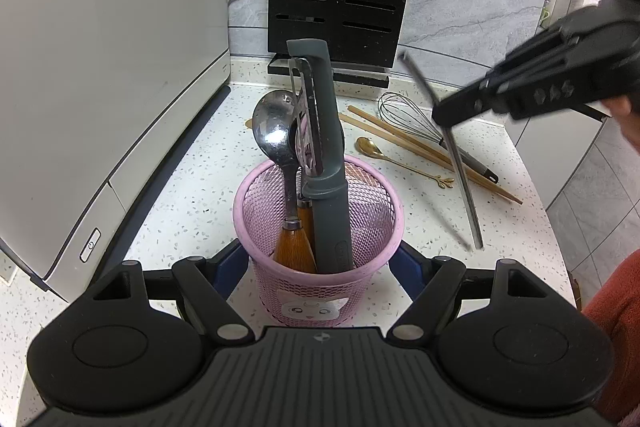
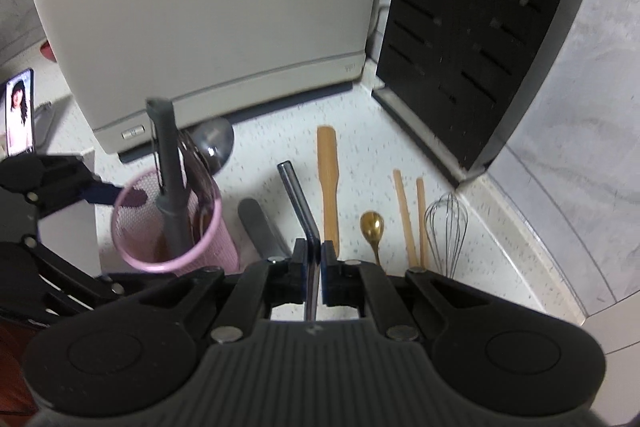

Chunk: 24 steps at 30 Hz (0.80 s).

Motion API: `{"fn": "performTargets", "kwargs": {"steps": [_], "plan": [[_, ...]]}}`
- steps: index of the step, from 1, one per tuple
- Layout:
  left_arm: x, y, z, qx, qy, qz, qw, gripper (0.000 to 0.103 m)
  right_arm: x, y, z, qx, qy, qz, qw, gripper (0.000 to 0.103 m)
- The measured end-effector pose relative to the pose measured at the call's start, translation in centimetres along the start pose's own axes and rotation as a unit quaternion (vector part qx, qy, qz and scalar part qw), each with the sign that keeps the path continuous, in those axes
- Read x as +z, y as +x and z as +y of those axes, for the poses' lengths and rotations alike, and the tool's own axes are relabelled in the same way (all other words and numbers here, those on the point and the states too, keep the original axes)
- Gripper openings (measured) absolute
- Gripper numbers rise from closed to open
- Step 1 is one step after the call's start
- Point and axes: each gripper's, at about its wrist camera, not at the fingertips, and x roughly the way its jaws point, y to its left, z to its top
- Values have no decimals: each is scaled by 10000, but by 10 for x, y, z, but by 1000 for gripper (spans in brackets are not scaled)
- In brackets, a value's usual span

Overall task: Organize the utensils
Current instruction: 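Lift the metal straw with the right gripper and lower it into the pink cup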

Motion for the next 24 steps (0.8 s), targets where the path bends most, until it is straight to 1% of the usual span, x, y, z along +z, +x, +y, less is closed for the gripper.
{"fn": "performTargets", "kwargs": {"steps": [4, 6, 11, 14, 19, 22, 24], "plan": [[0, 0, 0, -1, -2, 1, 10000, 89, 8, -18, 1, 43, 15, -326, 9995, 3], [0, 0, 0, -2, -4, 2, 10000, 89, 12, -29, 2, 50, 30, -586, 9983, 2], [0, 0, 0, -5, -15, 1, 10000, 89, 22, -58, 7, 173, 136, -1279, 9915, 2], [0, 0, 0, -6, -20, 1, 10000, 89, 26, -69, 10, 337, 207, -1556, 9870, 3], [-1, 0, 0, -9, -18, 2, 10000, 89, 32, -74, 25, 478, 121, -1891, 9807, 3], [-1, 0, 1, -12, -20, 0, 10000, 89, 34, -68, 36, 624, 73, -1935, 9791, 3], [-1, 0, 0, -10, -19, 7, 10000, 88, 33, -60, 41, 637, 20, -1958, 9786, 3]]}}
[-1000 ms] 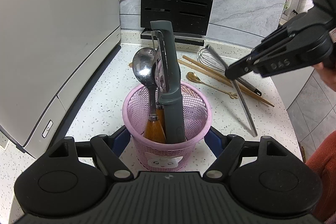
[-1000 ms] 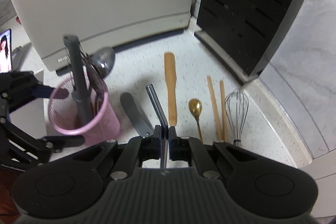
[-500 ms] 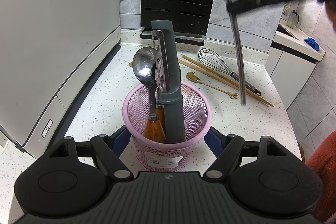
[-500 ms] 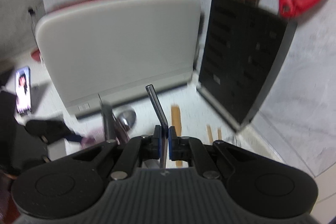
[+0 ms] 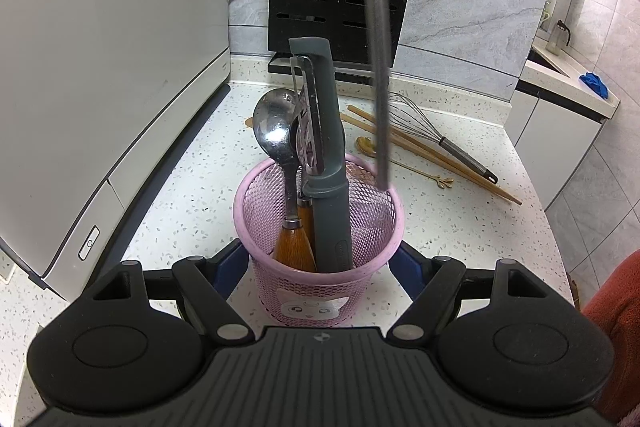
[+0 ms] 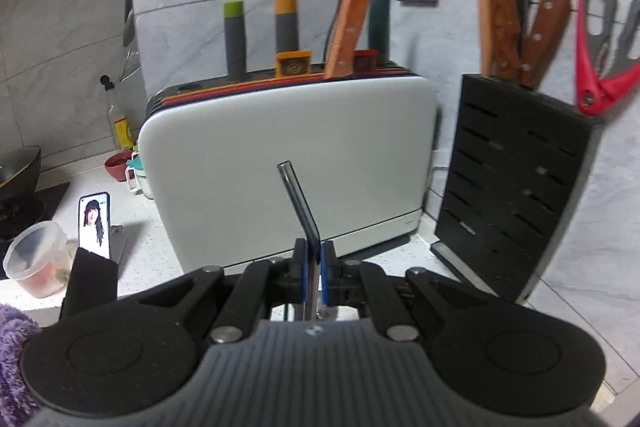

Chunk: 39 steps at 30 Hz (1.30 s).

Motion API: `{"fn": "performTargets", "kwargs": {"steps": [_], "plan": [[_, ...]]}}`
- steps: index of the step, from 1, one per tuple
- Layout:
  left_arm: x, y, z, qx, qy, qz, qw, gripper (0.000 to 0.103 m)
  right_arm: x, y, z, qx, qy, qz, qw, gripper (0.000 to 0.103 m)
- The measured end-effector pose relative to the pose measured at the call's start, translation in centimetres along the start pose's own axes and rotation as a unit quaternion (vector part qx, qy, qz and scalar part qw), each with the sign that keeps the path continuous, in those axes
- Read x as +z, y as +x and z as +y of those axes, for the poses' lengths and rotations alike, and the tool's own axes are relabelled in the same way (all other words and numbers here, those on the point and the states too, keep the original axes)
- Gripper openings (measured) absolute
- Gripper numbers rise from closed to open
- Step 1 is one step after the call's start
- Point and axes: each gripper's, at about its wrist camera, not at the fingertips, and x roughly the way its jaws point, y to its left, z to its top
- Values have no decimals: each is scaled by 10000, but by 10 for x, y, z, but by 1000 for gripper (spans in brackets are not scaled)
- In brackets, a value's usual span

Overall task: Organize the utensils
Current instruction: 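Lift the metal straw with the right gripper and lower it into the pink cup, then open the right gripper to release the straw and withdraw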

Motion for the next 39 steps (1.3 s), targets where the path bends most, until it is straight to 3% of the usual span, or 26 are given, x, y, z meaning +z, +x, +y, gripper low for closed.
{"fn": "performTargets", "kwargs": {"steps": [10, 18, 28, 38, 39], "plan": [[-1, 1, 0, -9, -52, 49, 10000, 87, -37, 20, -5, -19, 247, -103, 9996, 3], [0, 2, 1, 6, -65, 54, 10000, 87, -55, 29, -5, 10, 228, 200, 9995, 3], [-1, 2, 1, 16, -101, 20, 9999, 87, -66, 38, -4, -21, 228, 680, 9974, 3], [-1, 5, 3, 66, -139, -38, 9999, 94, -64, 37, -13, -6, 364, 761, 9964, 5], [-1, 5, 3, 65, -142, -42, 9999, 94, -63, 36, -15, 31, 432, 767, 9961, 9]]}}
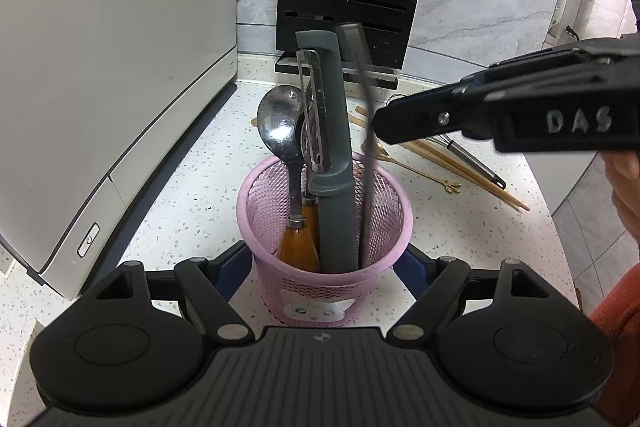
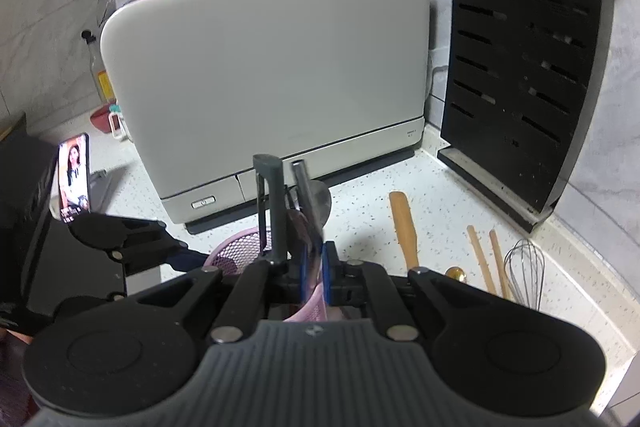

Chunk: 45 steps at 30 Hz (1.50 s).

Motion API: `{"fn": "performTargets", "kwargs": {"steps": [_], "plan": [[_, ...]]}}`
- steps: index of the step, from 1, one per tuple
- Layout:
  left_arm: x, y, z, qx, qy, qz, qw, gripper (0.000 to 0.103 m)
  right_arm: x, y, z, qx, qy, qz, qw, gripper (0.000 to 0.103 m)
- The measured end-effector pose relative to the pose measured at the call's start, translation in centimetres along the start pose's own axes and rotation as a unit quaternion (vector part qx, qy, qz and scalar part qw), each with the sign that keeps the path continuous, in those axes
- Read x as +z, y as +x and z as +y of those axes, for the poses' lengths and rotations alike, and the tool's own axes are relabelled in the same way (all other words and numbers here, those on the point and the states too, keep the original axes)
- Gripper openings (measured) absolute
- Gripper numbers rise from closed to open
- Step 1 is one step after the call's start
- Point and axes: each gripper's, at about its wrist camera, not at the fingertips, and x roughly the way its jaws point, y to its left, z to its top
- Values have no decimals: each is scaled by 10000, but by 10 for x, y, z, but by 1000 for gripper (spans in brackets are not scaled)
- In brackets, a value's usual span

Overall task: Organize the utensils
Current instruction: 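Open the right gripper to release the straw and withdraw, then move the right gripper to the gold spoon and grasp its handle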

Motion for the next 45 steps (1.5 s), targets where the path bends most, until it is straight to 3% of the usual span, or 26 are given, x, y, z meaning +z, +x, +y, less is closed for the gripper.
{"fn": "performTargets", "kwargs": {"steps": [3, 11, 21, 32, 45], "plan": [[0, 1, 0, -5, -3, -12, 10000, 95, 5, -7, -9, 102, 236, -117, 9996, 23], [-1, 3, 0, 0, -3, -51, 10000, 95, 13, -20, -38, -259, 741, -338, 9963, 27], [-1, 3, 0, -5, -1, -49, 10000, 95, 2, 11, -69, -883, 639, 381, 9933, 27], [0, 4, 1, -13, -26, -36, 10000, 96, -7, 63, -90, -960, 472, 1054, 9887, 24], [0, 5, 0, -13, -27, -21, 10000, 96, -10, 116, -90, -1291, 168, 1505, 9800, 21]]}}
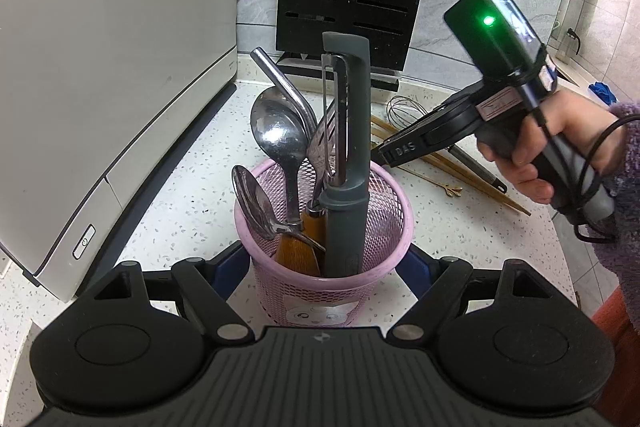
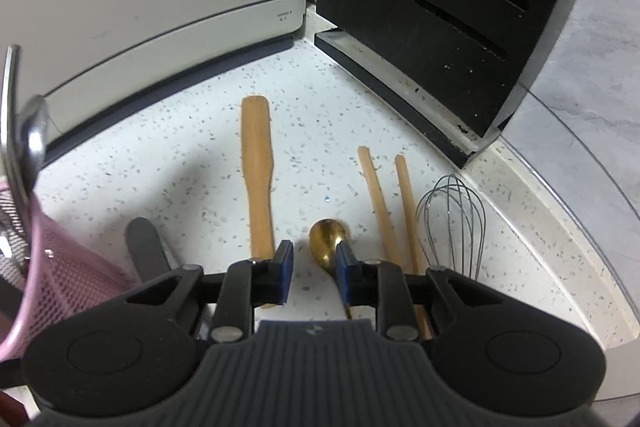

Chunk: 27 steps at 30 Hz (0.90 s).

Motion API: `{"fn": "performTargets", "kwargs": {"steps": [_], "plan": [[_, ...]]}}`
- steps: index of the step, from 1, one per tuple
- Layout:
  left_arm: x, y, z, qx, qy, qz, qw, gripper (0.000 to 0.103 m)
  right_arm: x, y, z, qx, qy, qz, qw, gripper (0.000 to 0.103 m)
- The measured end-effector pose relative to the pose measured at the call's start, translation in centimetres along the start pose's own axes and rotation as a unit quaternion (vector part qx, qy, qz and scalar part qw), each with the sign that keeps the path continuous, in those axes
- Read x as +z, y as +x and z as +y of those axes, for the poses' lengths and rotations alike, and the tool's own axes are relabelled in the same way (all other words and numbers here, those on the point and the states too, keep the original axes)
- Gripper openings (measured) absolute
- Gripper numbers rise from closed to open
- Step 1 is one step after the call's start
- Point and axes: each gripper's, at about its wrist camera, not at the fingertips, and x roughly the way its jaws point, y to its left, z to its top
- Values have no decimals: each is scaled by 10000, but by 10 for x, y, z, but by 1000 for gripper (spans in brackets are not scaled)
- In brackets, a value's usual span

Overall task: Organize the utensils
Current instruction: 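Move the right gripper to the gold spoon and grasp its handle, then lift the gold spoon and lower it into the pink cup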

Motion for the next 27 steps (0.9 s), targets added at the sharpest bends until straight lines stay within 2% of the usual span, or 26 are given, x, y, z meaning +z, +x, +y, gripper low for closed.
{"fn": "performTargets", "kwargs": {"steps": [10, 14, 21, 27], "plan": [[-1, 0, 0, -12, 5, -7, 10000, 95, 5, 12, -1, -64, 76, 50, 9999, 20], [-2, 0, 1, -9, 7, -5, 10000, 95, 4, 13, 1, -139, 69, 16, 9999, 10], [-1, 0, 1, -13, 6, -6, 10000, 95, 4, 11, 1, -126, 78, -55, 9999, 1], [-1, 0, 0, -12, 7, -5, 10000, 95, 3, 2, -2, -144, 101, -144, 9997, 0]]}}
